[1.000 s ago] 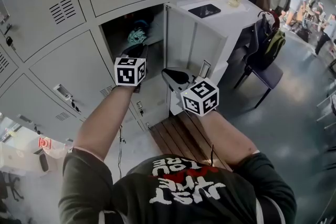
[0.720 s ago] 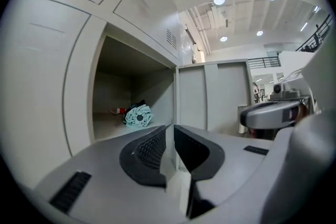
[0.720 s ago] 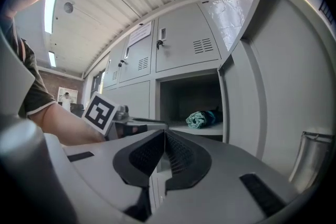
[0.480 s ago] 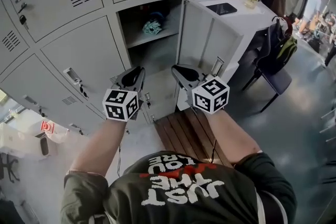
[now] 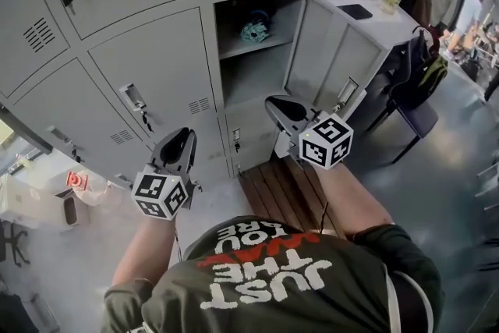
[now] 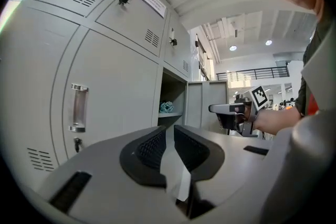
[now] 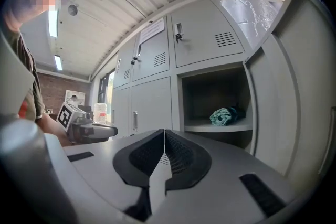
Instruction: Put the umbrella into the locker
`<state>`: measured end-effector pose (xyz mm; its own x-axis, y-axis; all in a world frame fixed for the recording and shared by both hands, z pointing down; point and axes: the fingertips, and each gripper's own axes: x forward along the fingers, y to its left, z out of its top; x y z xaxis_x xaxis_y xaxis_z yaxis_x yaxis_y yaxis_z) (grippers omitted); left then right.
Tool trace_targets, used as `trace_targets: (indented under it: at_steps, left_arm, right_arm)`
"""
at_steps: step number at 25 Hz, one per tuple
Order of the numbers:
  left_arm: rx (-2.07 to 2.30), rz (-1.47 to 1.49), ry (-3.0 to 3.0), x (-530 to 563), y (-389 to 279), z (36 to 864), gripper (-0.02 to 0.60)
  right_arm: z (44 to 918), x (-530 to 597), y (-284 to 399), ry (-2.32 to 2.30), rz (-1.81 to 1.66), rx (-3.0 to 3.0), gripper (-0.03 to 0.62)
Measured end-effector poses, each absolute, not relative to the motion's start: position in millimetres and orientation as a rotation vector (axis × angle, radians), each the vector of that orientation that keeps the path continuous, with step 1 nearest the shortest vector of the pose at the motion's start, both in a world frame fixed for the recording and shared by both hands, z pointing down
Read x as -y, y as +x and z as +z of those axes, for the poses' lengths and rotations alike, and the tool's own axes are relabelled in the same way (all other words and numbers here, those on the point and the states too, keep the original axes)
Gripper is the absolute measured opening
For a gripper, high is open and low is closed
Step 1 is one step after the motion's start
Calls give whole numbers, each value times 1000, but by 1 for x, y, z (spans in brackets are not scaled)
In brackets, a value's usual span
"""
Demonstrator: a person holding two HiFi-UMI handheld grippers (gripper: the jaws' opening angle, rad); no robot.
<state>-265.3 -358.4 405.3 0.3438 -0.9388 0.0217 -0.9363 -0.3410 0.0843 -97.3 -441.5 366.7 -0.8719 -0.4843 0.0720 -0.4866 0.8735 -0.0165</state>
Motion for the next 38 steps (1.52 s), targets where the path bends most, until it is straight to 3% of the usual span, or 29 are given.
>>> trace_targets:
  at_steps: [14,19,38]
  left_arm:
    - [1503,68,2617,276,-373,443,38]
    - [1402,10,2636,269,-368,446,38]
    - [1566,-152,2553,274,-319,419,9]
  right_arm:
    - [375,359,-174,958,129,2956,33]
    - [384,341,-184,945,157,2943,32]
    - [395,342,-119,819,179,2976,32]
